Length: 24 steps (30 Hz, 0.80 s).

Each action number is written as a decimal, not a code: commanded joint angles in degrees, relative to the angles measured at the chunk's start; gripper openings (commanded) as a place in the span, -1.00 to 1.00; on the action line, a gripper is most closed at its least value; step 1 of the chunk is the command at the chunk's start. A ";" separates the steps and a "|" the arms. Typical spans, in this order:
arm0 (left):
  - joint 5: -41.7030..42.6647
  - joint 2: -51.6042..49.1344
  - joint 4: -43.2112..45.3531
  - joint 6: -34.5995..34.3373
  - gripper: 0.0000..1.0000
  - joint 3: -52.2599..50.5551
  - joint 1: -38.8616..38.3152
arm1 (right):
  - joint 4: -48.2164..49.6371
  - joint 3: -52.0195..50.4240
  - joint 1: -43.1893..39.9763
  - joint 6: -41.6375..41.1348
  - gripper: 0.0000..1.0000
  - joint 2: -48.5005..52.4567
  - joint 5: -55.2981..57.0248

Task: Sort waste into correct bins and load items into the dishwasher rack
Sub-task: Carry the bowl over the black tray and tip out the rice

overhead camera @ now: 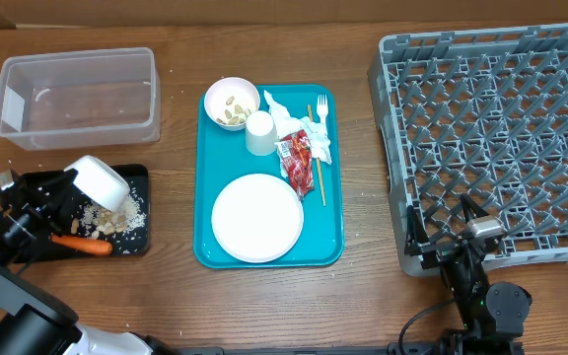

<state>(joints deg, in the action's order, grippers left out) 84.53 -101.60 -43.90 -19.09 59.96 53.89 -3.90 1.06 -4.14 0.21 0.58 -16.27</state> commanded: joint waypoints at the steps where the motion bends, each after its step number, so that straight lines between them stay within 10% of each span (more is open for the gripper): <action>1: 2.99 -0.35 -1.18 3.52 -0.92 0.17 0.20 | 0.39 -0.57 -0.22 0.02 1.00 -0.42 0.20; 14: -7.43 14.36 -6.12 11.19 -0.92 1.99 -3.54 | 0.39 -0.57 -0.22 0.02 1.00 -0.42 0.20; 24: -63.23 36.76 -4.66 1.88 -0.92 8.87 -44.68 | 0.39 -0.57 -0.22 0.02 1.00 -0.42 0.20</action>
<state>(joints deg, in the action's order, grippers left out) 46.78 -65.43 -49.32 -14.61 68.23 20.95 -3.88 1.06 -4.14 0.21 0.58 -16.27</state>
